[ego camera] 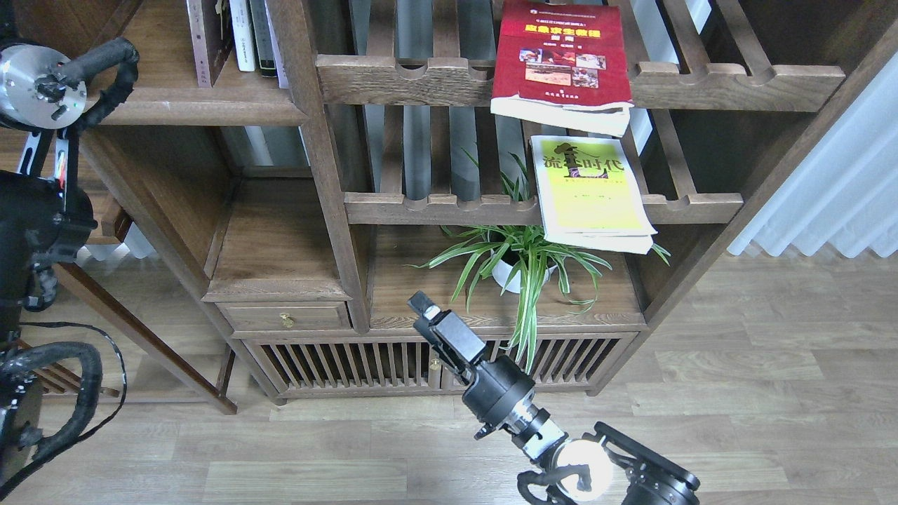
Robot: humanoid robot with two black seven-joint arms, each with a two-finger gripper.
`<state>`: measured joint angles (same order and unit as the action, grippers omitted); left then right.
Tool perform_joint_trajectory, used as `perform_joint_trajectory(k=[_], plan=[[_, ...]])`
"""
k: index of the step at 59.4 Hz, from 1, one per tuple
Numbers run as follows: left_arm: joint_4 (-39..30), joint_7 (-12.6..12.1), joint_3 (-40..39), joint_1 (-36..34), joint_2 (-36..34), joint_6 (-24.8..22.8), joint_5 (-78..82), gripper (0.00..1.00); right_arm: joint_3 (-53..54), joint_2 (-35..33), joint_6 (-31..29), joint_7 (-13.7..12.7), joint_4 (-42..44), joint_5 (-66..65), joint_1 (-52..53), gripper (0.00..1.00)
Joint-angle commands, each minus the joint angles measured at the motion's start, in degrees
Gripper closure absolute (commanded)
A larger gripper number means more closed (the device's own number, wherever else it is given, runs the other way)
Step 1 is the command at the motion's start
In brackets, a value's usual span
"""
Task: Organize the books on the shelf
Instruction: 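Withdraw the left gripper from the upper shelf and lower it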
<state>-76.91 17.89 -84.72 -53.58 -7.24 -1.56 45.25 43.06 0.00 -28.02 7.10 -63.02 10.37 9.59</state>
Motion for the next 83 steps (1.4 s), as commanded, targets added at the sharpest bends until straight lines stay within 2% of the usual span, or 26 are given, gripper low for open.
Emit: perform_joint_trajectory(k=[1,3,6,24,35,54,63,70,83], plan=[[-2.4,0.1,0.2,2.9,6.0,-1.0,-5.3,0.2,1.9,0.0,0.0,0.0,0.0,0.0,0.1,0.02],[-2.3,0.1,0.1,3.0,7.2,-2.0,-6.0,0.13,2.6,0.0,0.0,0.0,0.0,0.1,0.2,0.02],[-2.3,0.1,0.1,3.3,7.2,-4.1,-6.3,0.11,3.7,0.0,0.0,0.0,0.0,0.1,0.4,0.02],[-2.2,-0.1,1.2,6.8,7.2,-15.3,-17.8,0.12,7.7,0.0,0.0,0.1,1.9,1.0,1.5,0.02],[-2.2,-1.1,5.5,12.8,7.2,-26.3,-23.4,0.17,8.4,0.0,0.0,0.5,3.8,1.0,1.7,0.02],[-2.0,-0.7,15.7,15.9,7.2,-26.4,-28.1,0.16,12.9,0.0,0.0,0.5,8.4,1.1,1.6,0.02],[-2.0,-0.7,19.0,18.9,7.2,-26.4,-29.7,0.13,15.6,0.0,0.0,0.6,9.4,1.1,1.6,0.02],[-1.7,-1.1,22.6,24.3,7.2,-26.4,-29.8,0.13,20.0,0.0,0.0,0.5,10.9,1.2,1.7,0.02],[-0.3,-1.1,27.1,26.2,7.2,-26.4,-30.1,0.11,24.4,0.0,0.0,0.6,11.0,4.2,1.5,0.02]])
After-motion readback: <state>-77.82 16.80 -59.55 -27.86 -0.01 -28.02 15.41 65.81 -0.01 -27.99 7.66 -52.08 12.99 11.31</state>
